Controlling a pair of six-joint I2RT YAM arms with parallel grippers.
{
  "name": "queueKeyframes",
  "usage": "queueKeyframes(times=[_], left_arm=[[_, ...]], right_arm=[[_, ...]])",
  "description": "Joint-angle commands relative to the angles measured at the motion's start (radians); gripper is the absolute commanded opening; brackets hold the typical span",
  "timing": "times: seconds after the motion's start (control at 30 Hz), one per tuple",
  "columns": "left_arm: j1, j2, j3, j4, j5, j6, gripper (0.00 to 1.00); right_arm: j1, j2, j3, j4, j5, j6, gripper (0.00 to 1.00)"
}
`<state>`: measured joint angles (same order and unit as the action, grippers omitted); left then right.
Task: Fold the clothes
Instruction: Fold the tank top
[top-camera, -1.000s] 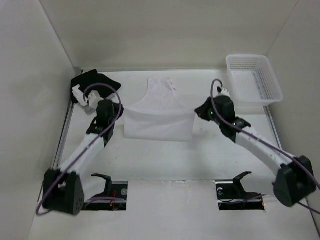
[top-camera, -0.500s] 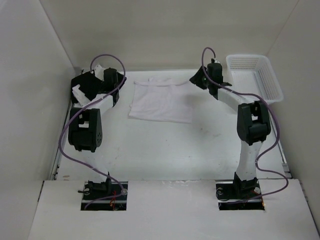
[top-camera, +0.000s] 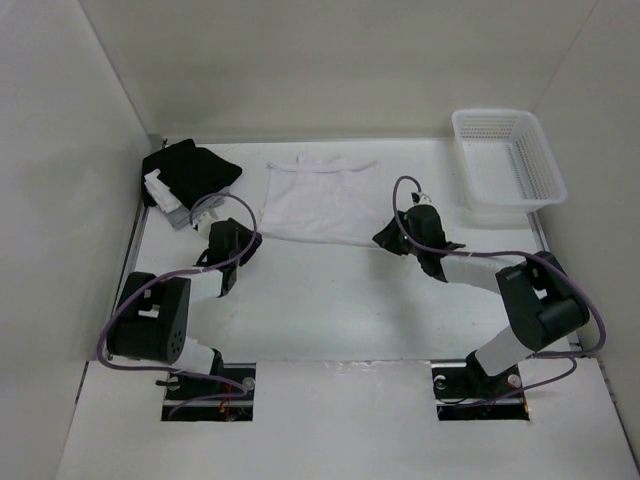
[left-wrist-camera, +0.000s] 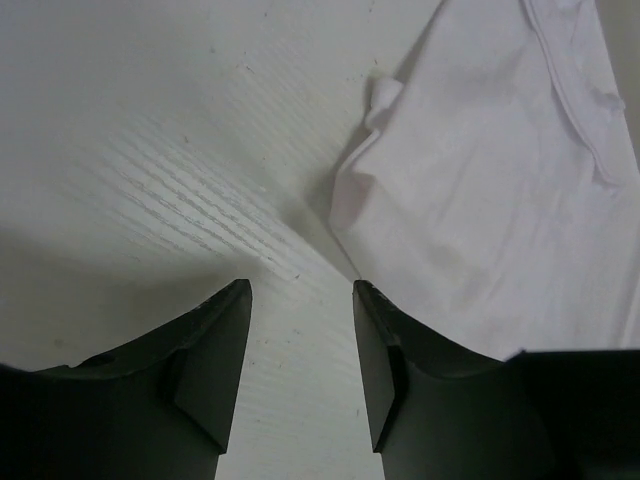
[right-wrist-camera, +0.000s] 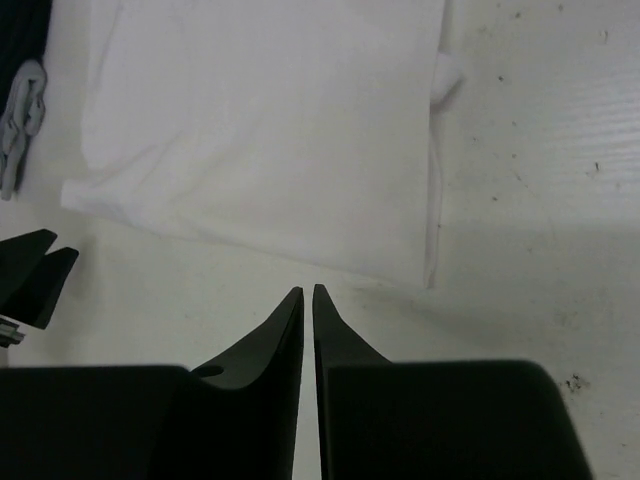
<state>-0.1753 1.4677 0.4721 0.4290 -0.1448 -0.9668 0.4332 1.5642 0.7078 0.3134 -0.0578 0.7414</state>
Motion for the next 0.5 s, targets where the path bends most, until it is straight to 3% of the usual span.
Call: queueKeyframes(times=[0.0,0.17,0.33,0.47], left_arm=[[0.021,0.026,-0.01,0.178,0.109,-0.033,0.44],[0.061,0.112,-0.004,0.237,0.159,-0.082,0.44],[0.075,0.163,0.008,0.277,0.149,-0.099,0.43],[0.079,0.218,0.03,0.306,0.152,-0.118,0.42]], right_arm=[[-0.003,-0.007,-0.054,0.139,0.033,0.032,0.18],[-0.009,-0.009,-0.102,0.174,0.036,0.068,0.38],[-0.034,0.054,-0.105,0.194,0.03,0.116,0.45],[-0.052,0.086,-0.094,0.213,0.027,0.139,0.46]])
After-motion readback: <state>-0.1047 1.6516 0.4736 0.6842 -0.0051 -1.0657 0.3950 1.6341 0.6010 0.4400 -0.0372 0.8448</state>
